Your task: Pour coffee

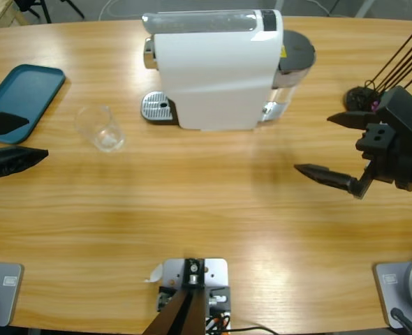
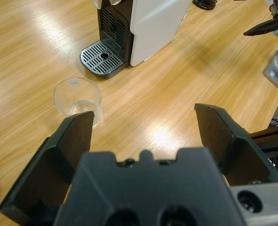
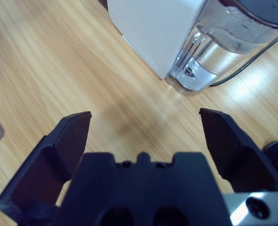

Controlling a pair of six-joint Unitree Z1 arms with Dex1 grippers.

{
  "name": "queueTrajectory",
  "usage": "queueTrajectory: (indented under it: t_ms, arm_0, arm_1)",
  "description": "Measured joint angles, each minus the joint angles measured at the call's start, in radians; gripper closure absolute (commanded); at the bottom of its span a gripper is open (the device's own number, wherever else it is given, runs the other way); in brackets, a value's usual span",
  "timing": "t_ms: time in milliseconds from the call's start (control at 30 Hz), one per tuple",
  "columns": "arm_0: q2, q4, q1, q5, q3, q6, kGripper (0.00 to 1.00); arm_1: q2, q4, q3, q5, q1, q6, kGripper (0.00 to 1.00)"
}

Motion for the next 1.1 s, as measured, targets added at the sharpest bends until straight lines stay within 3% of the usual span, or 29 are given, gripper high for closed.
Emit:
queueTrajectory:
  t_ms: [200, 267, 333, 467, 533, 767, 933, 1100]
  arm_0:
    - [0.008, -0.001, 0.000, 0.003, 0.000, 0.000, 0.042]
    - [0.016, -0.002, 0.000, 0.003, 0.000, -0.002, 0.057]
    - [0.021, -0.002, 0.000, 0.003, -0.005, -0.014, 0.150]
    - [0.022, -0.003, 0.001, 0.001, -0.050, -0.075, 0.161]
    - [0.034, -0.028, 0.045, -0.044, -0.083, -0.134, 0.161]
    - [0.238, -0.294, 0.290, -0.373, -0.108, -0.495, 0.234]
    - [0.430, -0.555, 0.324, -0.521, -0.108, -0.783, 0.234]
    - [0.562, -0.754, 0.310, -0.566, -0.107, -0.937, 0.234]
  arm_1:
    - [0.000, 0.000, 0.000, 0.000, 0.000, 0.000, 0.000]
    - [0.000, 0.000, 0.000, 0.000, 0.000, 0.000, 0.000]
    - [0.000, 0.000, 0.000, 0.000, 0.000, 0.000, 0.000]
    - [0.000, 0.000, 0.000, 0.000, 0.000, 0.000, 0.000]
    - [0.000, 0.000, 0.000, 0.000, 0.000, 0.000, 0.000]
    - [0.000, 0.000, 0.000, 0.000, 0.000, 0.000, 0.000]
    - [0.000, 0.000, 0.000, 0.000, 0.000, 0.000, 0.000]
    - [0.000, 0.000, 0.000, 0.000, 0.000, 0.000, 0.000]
